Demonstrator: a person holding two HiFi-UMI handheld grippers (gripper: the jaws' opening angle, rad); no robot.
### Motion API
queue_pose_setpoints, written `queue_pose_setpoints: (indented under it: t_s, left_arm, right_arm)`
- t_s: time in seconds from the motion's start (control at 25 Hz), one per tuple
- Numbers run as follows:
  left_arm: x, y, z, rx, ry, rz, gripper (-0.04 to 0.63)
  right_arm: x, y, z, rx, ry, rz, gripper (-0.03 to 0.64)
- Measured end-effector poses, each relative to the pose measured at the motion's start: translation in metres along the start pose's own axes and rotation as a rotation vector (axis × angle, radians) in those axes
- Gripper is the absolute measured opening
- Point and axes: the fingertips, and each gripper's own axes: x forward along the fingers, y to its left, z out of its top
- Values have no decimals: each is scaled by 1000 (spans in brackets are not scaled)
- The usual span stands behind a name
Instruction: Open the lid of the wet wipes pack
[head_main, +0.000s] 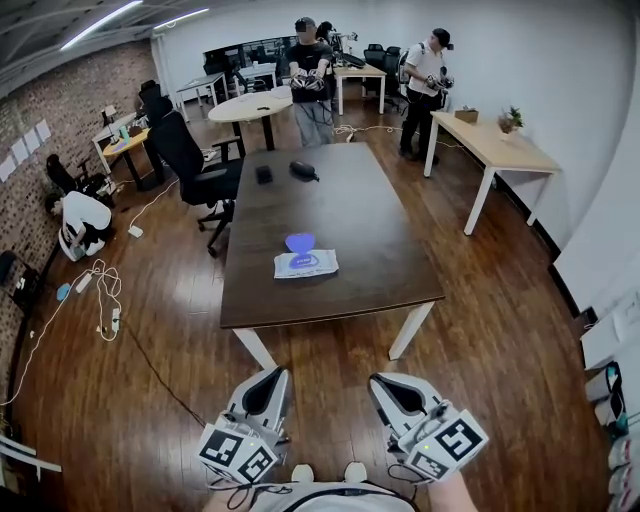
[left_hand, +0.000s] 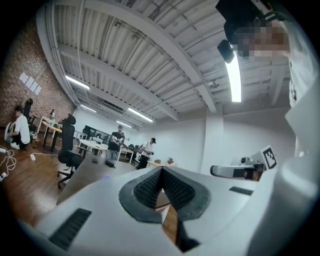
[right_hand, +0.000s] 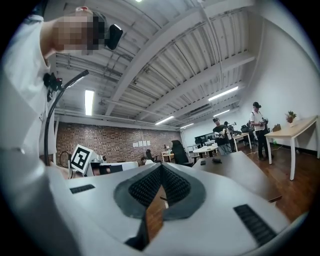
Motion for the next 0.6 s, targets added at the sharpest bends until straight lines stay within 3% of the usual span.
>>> queue_pose_setpoints:
  t_s: [0.6]
  left_arm:
    - [-17, 20, 8, 1, 5, -30, 2]
  right_arm:
    - [16, 20, -1, -28, 9, -34, 6]
